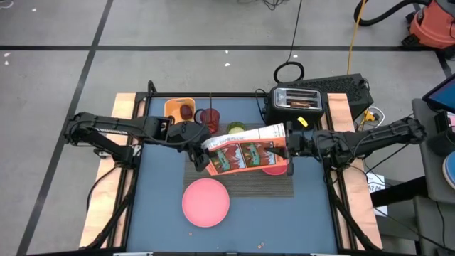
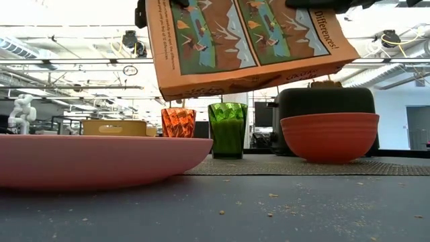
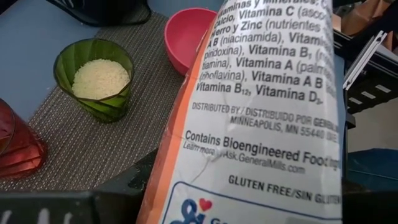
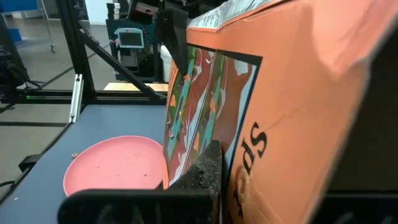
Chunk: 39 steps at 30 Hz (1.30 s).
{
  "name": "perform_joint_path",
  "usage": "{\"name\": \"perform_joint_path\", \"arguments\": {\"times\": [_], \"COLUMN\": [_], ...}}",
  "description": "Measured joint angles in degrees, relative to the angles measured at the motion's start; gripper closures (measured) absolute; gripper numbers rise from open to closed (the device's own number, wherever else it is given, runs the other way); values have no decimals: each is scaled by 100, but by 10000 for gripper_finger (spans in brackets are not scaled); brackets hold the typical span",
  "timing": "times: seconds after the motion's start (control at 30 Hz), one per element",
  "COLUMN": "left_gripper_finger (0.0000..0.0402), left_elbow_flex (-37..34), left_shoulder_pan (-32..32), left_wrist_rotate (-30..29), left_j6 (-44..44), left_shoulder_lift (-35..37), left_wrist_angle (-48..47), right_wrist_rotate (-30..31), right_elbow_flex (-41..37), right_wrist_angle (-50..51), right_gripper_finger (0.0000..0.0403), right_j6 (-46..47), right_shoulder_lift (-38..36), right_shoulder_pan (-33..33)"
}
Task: Arrange a breakfast setting
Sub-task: Pour the cereal from the cereal box into the pink bowl
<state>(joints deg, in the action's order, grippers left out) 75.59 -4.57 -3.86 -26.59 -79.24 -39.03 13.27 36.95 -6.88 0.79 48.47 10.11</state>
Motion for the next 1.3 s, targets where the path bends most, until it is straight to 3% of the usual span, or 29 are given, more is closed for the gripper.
{"name": "perform_joint_path", "arguments": {"times": [0.3, 0.6, 0.73, 1.3], "left_gripper_finger": [186, 90, 65, 62], "left_elbow_flex": [2, 2, 2, 2], "left_shoulder_pan": [4, 4, 4, -245], "left_wrist_rotate": [21, 35, 28, 138], "left_j6": [72, 266, 254, 383], "left_shoulder_lift": [0, -4, -4, 22], "left_wrist_angle": [-17, -4, -16, -1559], "right_wrist_rotate": [4, 11, 14, 12], "right_elbow_flex": [0, 0, 0, 0], "right_wrist_angle": [-27, -209, -225, -236], "right_gripper_finger": [402, 402, 402, 403], "right_j6": [-7, -8, -21, 1], "right_shoulder_lift": [0, 0, -25, -28], "right_shoulder_pan": [0, 0, 0, 0]}}
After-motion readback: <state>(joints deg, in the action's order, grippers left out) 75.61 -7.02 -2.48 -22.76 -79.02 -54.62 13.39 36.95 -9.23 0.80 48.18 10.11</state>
